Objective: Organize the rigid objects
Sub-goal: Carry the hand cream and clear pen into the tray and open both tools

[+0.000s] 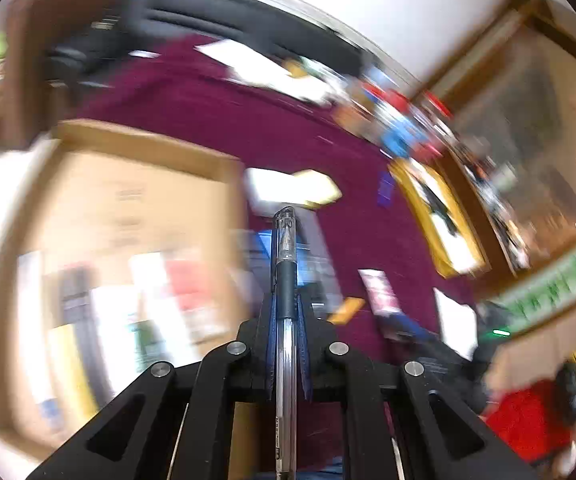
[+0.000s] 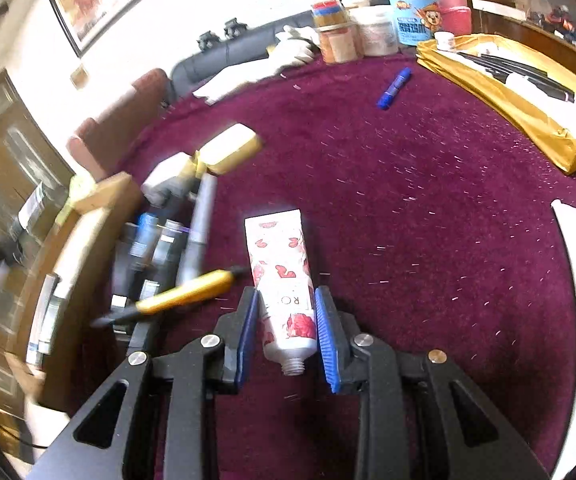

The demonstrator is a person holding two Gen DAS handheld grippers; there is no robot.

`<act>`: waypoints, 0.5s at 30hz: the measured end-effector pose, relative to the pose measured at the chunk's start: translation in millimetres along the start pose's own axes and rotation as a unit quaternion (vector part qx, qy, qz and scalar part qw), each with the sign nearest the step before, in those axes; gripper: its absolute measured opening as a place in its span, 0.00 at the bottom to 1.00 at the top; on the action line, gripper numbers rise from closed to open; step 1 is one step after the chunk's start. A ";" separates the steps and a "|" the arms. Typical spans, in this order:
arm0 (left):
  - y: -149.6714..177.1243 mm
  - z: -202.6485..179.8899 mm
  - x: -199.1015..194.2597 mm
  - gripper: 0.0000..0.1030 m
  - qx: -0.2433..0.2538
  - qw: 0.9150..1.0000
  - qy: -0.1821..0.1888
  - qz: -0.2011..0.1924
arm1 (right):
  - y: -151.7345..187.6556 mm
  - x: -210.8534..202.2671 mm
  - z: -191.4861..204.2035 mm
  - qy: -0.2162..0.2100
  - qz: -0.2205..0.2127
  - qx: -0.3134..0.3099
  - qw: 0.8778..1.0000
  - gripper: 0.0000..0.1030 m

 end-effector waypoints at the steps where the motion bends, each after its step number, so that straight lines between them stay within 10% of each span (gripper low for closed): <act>1: 0.7 21.8 -13.0 0.08 -0.016 1.000 -0.021 -0.016 | -1.6 -9.2 12.6 -0.030 -0.010 -0.001 1.000 0.27; 8: 5.0 97.6 -26.6 0.08 -0.080 0.993 -0.071 -0.039 | -9.5 -15.8 138.8 -0.161 0.019 -0.065 0.985 0.27; 15: 12.8 116.3 -13.2 0.08 -0.082 0.986 -0.135 -0.054 | -11.0 41.5 206.9 -0.164 0.073 -0.087 0.980 0.27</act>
Point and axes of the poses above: each gripper's, at about its wrist camera, not at the fingertips, and x roughly the way its jaws point, z to its left, y to its underside, the point moved 3 cm from there along x, roughly the way its jaws point, and after that the axes turned 5 degrees about -x, right-handed, at the moved point
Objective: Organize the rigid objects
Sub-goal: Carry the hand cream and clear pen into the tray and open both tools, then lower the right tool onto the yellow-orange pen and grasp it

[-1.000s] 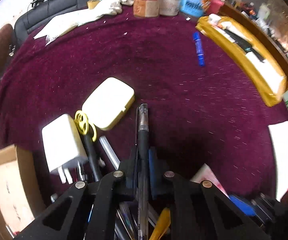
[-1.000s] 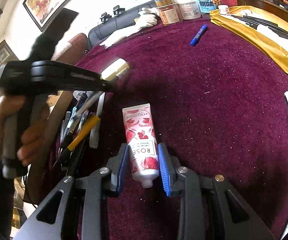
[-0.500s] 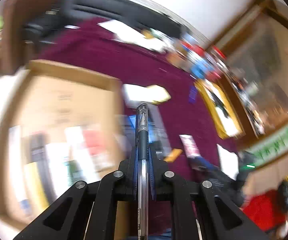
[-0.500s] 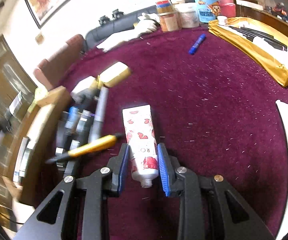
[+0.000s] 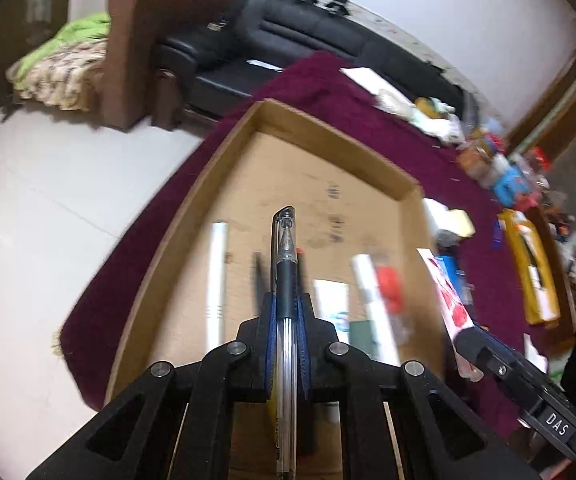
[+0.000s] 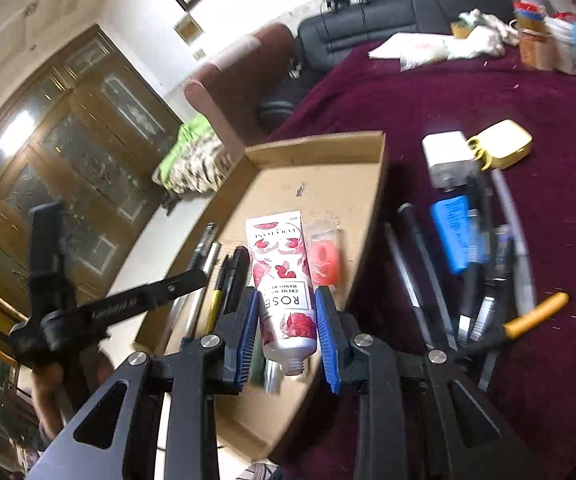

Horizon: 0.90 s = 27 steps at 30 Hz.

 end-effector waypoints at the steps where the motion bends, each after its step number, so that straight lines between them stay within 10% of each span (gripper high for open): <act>1: 1.6 2.7 0.8 0.08 -0.003 1.000 -0.008 -0.004 | -1.1 9.2 1.2 0.008 0.007 0.000 1.000 0.27; 10: 12.5 15.2 12.2 0.10 -0.006 0.999 -0.029 -0.018 | 3.5 35.9 17.8 0.057 0.022 -0.041 0.997 0.29; 13: 14.7 12.9 11.7 0.52 -0.002 0.999 -0.027 -0.026 | 8.7 35.7 22.5 0.045 0.023 -0.050 0.997 0.34; 17: 18.3 4.0 -4.2 0.63 0.007 0.998 -0.021 -0.055 | 13.2 16.0 19.8 0.018 -0.007 -0.046 0.999 0.57; 27: 37.2 -66.1 -42.8 0.70 0.058 0.993 0.042 -0.093 | 25.3 -60.2 -38.5 -0.003 -0.073 0.022 0.997 0.65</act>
Point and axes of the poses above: each gripper's, at about its wrist camera, not at the fingertips, and x roughly the way its jaws point, z to its left, y to its underside, the point moved 3 cm from there along x, roughly the way its jaws point, and after that the axes turned 5 degrees about -x, right-handed, at the moved point
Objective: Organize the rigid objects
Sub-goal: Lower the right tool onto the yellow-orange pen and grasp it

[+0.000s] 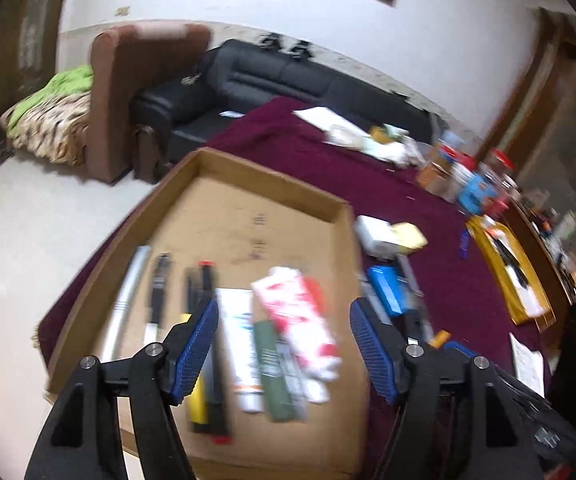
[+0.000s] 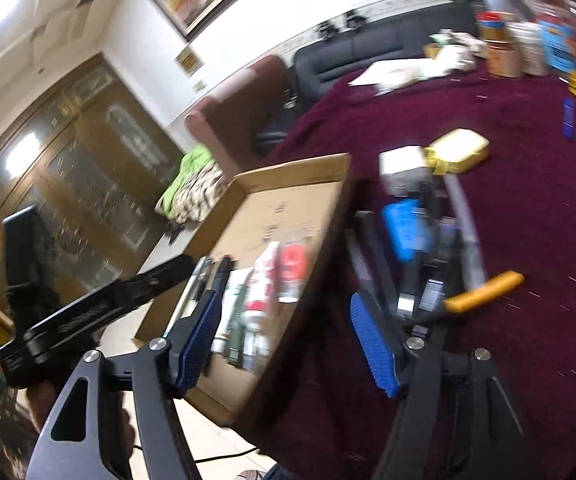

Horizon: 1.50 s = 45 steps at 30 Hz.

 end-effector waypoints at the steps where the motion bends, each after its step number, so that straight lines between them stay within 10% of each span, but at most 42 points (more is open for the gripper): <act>1: 3.5 -11.4 -1.8 0.70 0.011 1.000 0.009 0.001 | 2.1 -5.6 -9.5 0.005 -0.001 0.012 1.000 0.65; 16: 63.8 -114.1 1.1 0.70 0.128 0.989 0.064 0.045 | 25.1 -47.9 -110.5 0.068 -0.007 0.132 0.989 0.65; 45: 52.4 -89.4 28.1 0.70 0.084 0.992 0.065 0.062 | 22.8 -20.5 -136.0 0.005 0.029 0.188 0.982 0.46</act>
Point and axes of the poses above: each gripper's, at about its wrist camera, not at the fingertips, and x roughly the way its jaws point, z to its left, y to its underside, the point moved 3 cm from there along x, roughly the way its jaws point, and after that the axes turned 5 degrees about -x, right-handed, at the moved point
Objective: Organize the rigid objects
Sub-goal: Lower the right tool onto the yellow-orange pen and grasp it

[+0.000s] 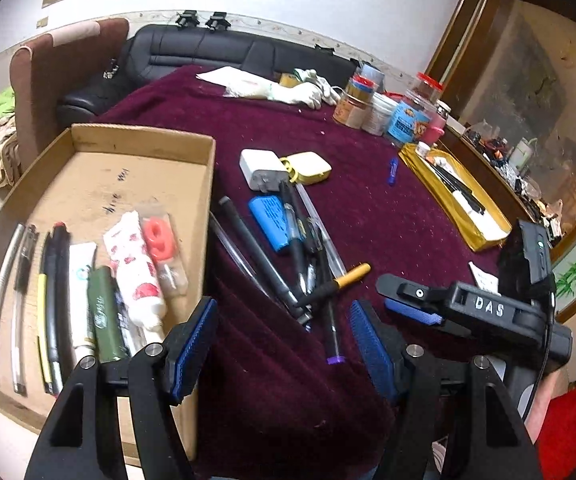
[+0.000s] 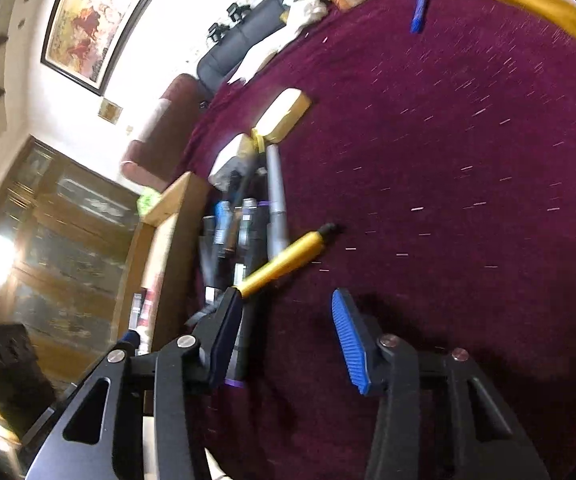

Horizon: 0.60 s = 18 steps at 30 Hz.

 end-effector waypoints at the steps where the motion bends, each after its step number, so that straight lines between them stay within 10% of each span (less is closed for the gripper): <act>1: -1.4 2.4 -1.6 0.70 -0.002 1.000 -0.003 -0.003 | -3.2 5.6 2.5 -0.007 0.007 0.009 1.000 0.46; 18: 4.8 -3.2 7.1 0.70 0.017 1.000 -0.002 0.013 | -9.5 17.2 -23.0 -0.021 0.028 0.091 0.995 0.08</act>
Point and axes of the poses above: each gripper's, at about its wrist camera, not at the fingertips, and x roughly the way its jaws point, z to its left, y to its underside, the point moved 3 cm from there along x, roughly the way its jaws point, and after that the axes turned 5 degrees about -x, right-handed, at the moved point
